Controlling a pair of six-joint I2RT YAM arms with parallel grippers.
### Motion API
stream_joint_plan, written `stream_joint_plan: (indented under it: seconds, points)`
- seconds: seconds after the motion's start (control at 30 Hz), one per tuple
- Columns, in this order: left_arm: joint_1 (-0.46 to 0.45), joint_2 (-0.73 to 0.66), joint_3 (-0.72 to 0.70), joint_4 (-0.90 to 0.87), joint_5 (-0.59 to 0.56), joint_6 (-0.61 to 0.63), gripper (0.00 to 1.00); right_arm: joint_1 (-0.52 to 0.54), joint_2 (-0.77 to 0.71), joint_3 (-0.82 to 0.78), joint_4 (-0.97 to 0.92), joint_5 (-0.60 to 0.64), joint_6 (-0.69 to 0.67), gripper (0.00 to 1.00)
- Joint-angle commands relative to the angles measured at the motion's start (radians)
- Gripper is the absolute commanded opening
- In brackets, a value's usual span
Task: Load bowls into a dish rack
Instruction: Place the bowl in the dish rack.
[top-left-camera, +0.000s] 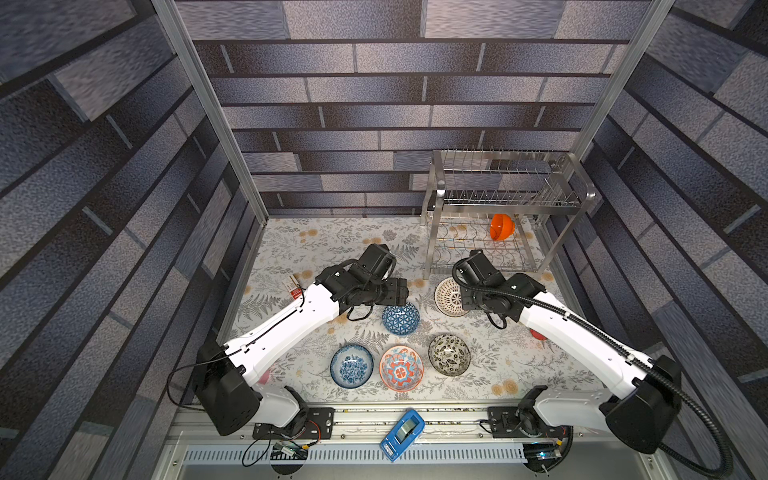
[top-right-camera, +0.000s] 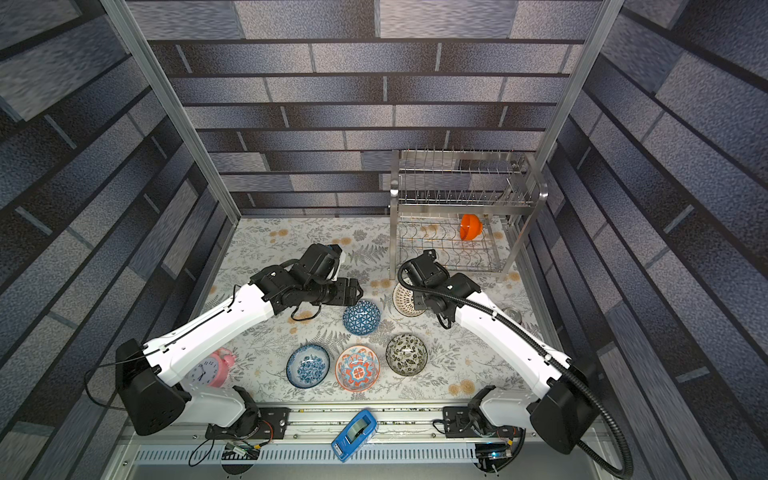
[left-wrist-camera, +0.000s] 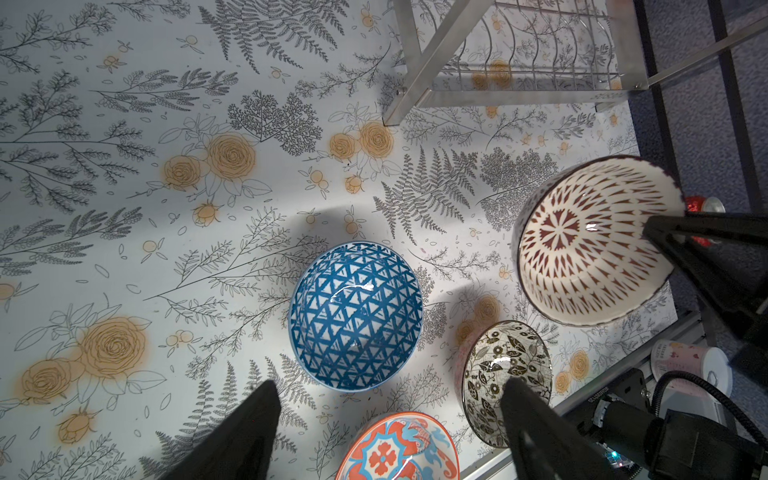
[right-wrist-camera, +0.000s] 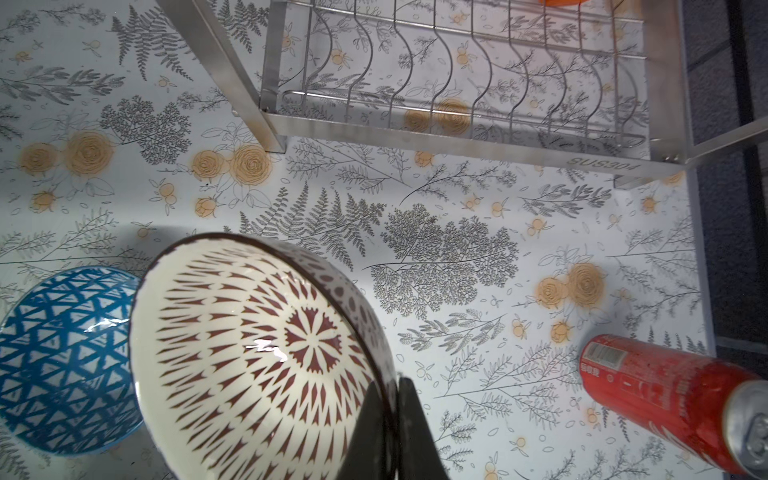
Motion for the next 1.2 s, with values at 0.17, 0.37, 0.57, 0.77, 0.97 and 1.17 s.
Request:
stream_joint_plan:
  seconds: [0.17, 0.37, 0.57, 0.77, 0.97, 1.17]
  points:
    - [0.012, -0.03, -0.023, -0.004, -0.021, -0.018, 0.86, -0.022, -0.021, 0.024, 0.021, 0.249, -0.138, 0.0]
    - [0.022, -0.018, -0.012, -0.002, -0.017, -0.016, 0.86, -0.037, -0.001, 0.031, 0.091, 0.338, -0.224, 0.0]
    - [0.029, -0.003, -0.003, -0.008, -0.014, -0.009, 0.86, -0.05, 0.038, 0.043, 0.163, 0.421, -0.312, 0.0]
    - [0.039, 0.005, -0.005, -0.013, -0.006, -0.007, 0.86, -0.063, 0.07, 0.038, 0.253, 0.499, -0.411, 0.0]
    - [0.049, 0.008, -0.004, -0.012, -0.004, -0.003, 0.83, -0.094, 0.098, 0.021, 0.377, 0.556, -0.517, 0.0]
    - [0.06, 0.007, -0.006, -0.016, -0.006, 0.0, 0.83, -0.129, 0.124, -0.015, 0.519, 0.559, -0.589, 0.0]
